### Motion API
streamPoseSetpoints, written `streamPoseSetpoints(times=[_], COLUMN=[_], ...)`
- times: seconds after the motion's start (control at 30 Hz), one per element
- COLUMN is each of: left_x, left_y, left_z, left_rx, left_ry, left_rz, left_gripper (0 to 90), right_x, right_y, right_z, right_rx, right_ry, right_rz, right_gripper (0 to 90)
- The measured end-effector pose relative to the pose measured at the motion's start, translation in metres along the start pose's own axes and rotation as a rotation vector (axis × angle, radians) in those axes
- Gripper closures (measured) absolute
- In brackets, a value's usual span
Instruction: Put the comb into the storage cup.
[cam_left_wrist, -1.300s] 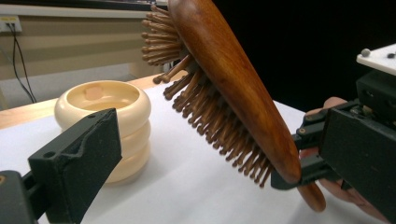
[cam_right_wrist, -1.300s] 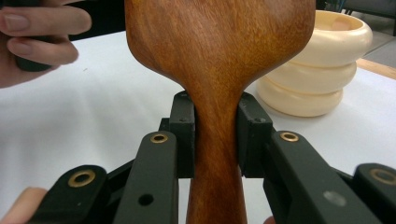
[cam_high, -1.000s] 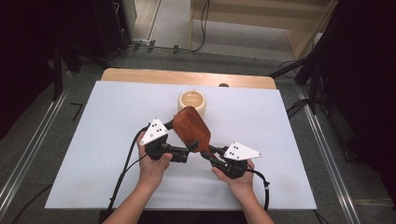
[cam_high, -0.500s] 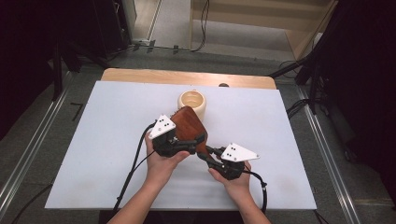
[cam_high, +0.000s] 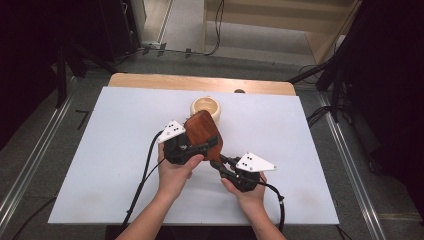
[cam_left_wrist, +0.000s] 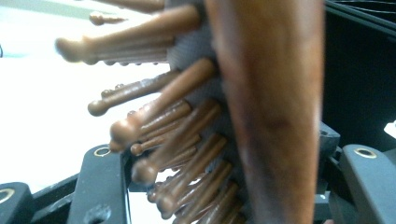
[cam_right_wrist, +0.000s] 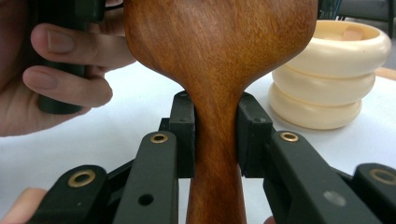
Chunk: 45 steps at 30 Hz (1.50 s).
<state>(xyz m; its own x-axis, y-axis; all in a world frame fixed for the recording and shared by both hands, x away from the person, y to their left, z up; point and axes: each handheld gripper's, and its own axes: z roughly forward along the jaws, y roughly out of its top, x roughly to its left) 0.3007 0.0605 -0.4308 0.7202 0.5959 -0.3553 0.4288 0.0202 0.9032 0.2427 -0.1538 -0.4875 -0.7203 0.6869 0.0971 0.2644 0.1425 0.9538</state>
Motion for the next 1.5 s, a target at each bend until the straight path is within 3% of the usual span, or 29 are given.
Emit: streamPoseSetpoints(times=[0.17,0.37,0.5,0.8,0.97,1.23,1.33,1.5], left_x=[0.0,-0.004,-0.004,-0.004,-0.005,-0.003,-0.002,0.003], left_y=[0.0,0.001,0.003,0.005,0.01,0.014,0.016,0.018], left_z=[0.001,0.0,-0.001,-0.002,-0.004,-0.006,-0.007,-0.008], left_rx=[0.005,0.02,0.023,0.042,0.027,0.021,0.023,0.021], left_ry=[-0.038,-0.081,-0.114,-0.142,-0.144,-0.133,-0.124,-0.115], left_rz=[0.002,0.052,0.051,0.064,0.066,0.081,0.082,0.078], left_gripper=[43.2,52.1,55.5,58.4,58.8,58.8,58.8,58.9], right_x=[0.0,0.001,0.002,0.0,-0.003,-0.009,-0.012,-0.02], right_y=[-0.002,-0.004,-0.003,-0.001,0.001,0.005,0.005,0.004], right_z=[0.002,0.005,0.005,0.006,0.004,-0.004,-0.008,-0.021], right_rx=[0.002,0.003,-0.003,0.009,0.022,-0.012,-0.015,-0.038], right_ry=[-0.014,-0.02,-0.025,-0.002,0.043,0.02,0.025,0.017], right_rz=[-0.004,-0.006,-0.017,-0.008,0.017,0.068,0.064,0.067], right_gripper=[70.5,70.5,70.5,69.5,54.5,13.3,0.0,0.0])
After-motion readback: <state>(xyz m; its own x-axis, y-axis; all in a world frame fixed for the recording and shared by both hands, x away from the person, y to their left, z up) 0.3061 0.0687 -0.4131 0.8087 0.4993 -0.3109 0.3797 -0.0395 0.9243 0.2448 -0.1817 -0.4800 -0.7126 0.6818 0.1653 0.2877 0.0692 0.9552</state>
